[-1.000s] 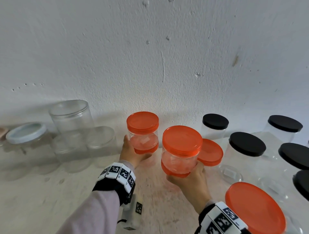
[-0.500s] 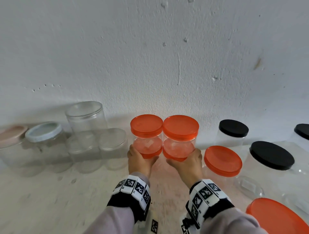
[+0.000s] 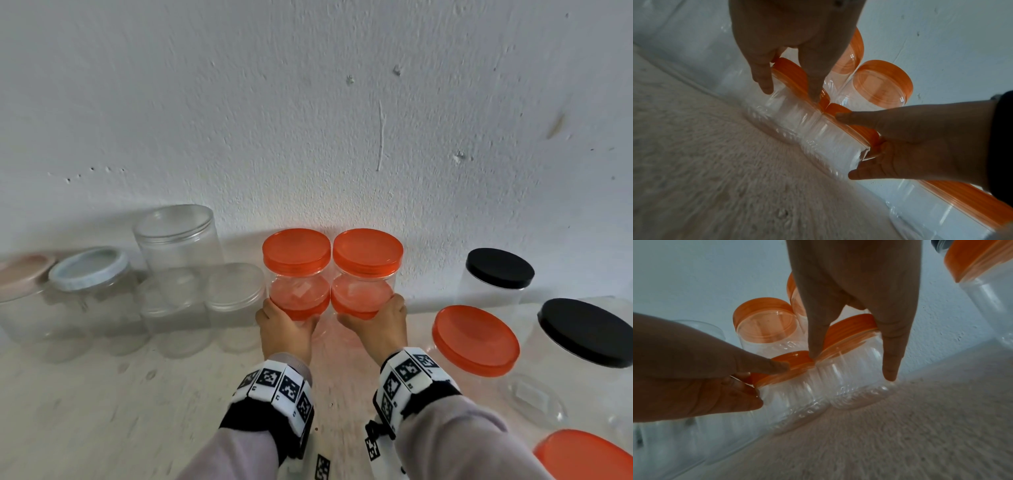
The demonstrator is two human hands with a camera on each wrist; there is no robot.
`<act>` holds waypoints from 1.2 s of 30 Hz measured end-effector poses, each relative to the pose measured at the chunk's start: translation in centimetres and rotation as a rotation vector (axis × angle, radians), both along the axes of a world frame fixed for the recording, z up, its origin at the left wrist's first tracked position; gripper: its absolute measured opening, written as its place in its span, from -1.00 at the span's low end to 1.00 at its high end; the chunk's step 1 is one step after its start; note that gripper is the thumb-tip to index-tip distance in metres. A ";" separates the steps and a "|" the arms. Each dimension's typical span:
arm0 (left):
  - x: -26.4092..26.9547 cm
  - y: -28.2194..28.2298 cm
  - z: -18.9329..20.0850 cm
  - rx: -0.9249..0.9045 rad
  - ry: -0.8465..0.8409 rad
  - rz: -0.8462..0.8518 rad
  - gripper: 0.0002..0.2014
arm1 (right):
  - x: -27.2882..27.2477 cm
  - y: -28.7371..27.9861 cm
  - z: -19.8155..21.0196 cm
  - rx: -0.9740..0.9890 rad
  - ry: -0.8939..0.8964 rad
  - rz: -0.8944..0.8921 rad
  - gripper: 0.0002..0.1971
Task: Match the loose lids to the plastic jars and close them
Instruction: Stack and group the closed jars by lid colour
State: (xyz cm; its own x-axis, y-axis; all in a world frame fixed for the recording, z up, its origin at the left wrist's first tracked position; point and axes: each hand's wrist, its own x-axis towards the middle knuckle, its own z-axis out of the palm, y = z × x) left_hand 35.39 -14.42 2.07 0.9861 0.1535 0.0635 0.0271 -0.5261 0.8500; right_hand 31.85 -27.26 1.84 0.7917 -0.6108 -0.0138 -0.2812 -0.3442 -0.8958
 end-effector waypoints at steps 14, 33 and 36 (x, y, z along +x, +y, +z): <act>0.2 0.1 0.0 0.010 0.004 -0.032 -0.17 | 1.8 -1.2 0.1 -0.029 0.065 0.025 -0.03; -8.6 1.3 3.3 0.105 -0.003 -0.490 -0.44 | -15.6 2.5 5.9 -0.029 -0.302 0.164 -0.55; -11.3 0.2 4.4 0.160 -0.045 -0.623 -0.48 | -20.0 0.4 7.2 -0.116 -0.355 0.162 -0.62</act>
